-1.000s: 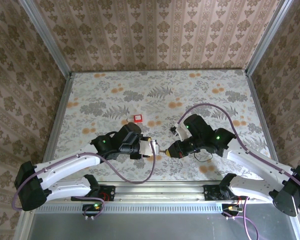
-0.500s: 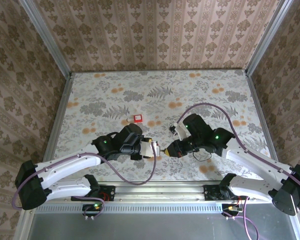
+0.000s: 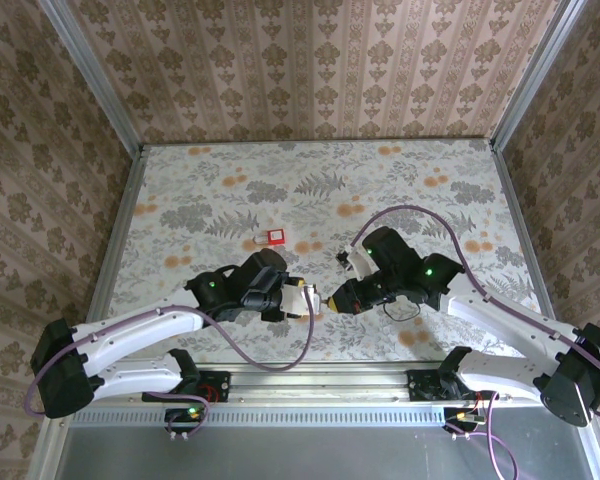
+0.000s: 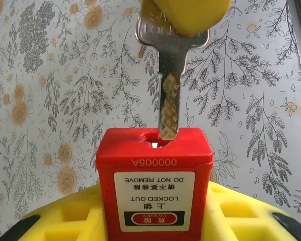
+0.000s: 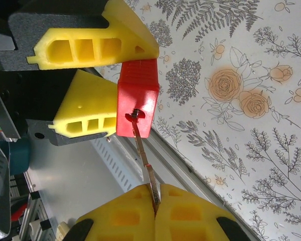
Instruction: Unlock with the key
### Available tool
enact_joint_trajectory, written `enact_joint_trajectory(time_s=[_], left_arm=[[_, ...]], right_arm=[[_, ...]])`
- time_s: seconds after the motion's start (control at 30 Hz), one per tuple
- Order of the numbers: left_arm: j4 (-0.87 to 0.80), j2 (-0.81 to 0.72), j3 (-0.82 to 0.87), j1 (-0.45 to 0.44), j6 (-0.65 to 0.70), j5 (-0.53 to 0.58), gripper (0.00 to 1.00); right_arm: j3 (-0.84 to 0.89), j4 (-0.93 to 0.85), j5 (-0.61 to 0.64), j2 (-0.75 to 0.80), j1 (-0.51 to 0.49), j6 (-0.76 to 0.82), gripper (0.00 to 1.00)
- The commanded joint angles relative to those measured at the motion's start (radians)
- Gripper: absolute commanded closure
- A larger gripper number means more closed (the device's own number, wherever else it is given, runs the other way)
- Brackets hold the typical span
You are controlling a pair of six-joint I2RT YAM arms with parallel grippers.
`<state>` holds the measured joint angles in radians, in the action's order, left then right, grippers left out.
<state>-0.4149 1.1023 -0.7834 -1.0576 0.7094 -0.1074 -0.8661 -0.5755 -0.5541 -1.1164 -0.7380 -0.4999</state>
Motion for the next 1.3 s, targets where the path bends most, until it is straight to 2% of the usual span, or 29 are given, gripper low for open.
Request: enact_joint_trajectory(time_s=[0.0,0.27,0.47,0.8,0.93,1.13,1.27], left_arm=[[0.021,0.013,0.004,-0.022,0.018,-0.002,0.98],[0.031,0.000,0.009,-0.032,0.015,0.007,0.98],[0.016,-0.001,-0.001,-0.033,0.003,-0.027,1.00],[-0.051,0.066,-0.089,-0.045,-0.060,-0.094,1.00],[-0.006,0.066,-0.082,-0.066,-0.088,-0.017,1.00],[0.143,0.018,-0.005,-0.155,-0.076,0.139,1.00],[0.220,-0.009,0.040,-0.200,-0.050,0.186,1.00]], right_arm=[[-0.036,0.016,0.009,-0.011,-0.005,0.004,1.00],[-0.030,0.022,0.014,-0.035,-0.005,0.000,1.00],[-0.051,-0.005,0.014,-0.048,-0.010,0.035,1.00],[-0.134,-0.095,0.097,-0.135,-0.101,0.161,1.00],[-0.132,-0.064,0.104,-0.158,-0.097,0.129,1.00],[-0.071,0.116,-0.024,-0.165,-0.059,-0.003,1.00],[-0.039,0.163,-0.077,-0.161,-0.028,-0.034,1.00]])
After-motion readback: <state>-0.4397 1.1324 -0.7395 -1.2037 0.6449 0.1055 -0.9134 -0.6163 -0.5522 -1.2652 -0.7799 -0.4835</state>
